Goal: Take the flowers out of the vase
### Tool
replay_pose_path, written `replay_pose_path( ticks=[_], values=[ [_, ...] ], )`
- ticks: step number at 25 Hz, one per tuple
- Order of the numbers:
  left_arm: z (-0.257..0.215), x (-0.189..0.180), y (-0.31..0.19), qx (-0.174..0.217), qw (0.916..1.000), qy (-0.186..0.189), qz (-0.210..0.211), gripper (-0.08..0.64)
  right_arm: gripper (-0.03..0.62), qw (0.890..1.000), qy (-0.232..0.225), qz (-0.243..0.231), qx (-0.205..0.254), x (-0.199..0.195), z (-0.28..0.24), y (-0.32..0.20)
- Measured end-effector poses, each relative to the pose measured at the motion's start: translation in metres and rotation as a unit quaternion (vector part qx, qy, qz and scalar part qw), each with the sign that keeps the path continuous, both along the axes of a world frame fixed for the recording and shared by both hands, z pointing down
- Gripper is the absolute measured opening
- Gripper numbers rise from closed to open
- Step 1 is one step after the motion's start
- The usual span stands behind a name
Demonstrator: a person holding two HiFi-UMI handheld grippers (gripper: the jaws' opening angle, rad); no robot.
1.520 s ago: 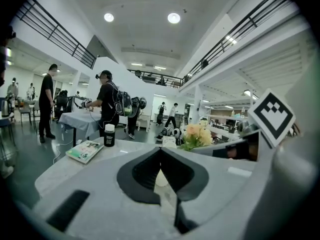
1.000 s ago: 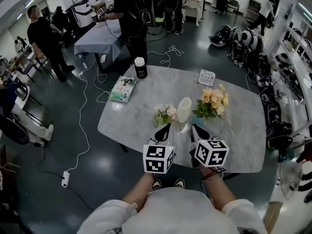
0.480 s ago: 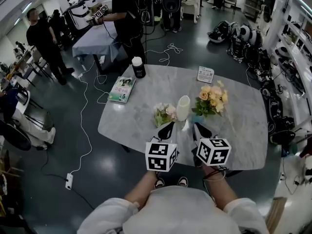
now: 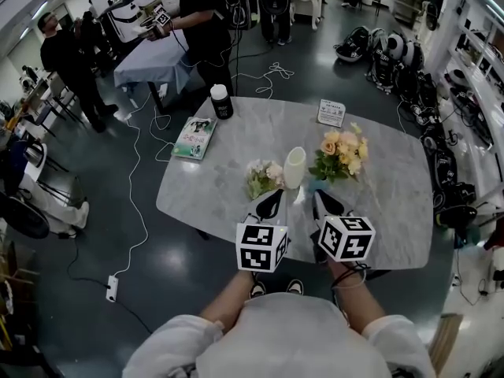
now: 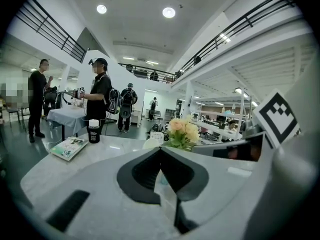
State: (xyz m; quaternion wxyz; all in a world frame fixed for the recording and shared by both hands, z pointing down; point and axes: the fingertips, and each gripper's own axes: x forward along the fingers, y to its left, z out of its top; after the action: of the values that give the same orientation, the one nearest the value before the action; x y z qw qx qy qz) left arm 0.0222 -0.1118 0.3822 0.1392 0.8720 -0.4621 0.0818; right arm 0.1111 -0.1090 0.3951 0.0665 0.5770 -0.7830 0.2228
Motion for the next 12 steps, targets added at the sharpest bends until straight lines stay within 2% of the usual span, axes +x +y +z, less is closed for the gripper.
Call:
replay_pose_path(
  ticks=[12],
  values=[
    [0.0103,0.0030,-0.0050,-0.007,1.0000,-0.002,0.000,0.008,0.006,1.000,-0.006,0.008,-0.006,0.0033,0.0083,-0.0021]
  ],
)
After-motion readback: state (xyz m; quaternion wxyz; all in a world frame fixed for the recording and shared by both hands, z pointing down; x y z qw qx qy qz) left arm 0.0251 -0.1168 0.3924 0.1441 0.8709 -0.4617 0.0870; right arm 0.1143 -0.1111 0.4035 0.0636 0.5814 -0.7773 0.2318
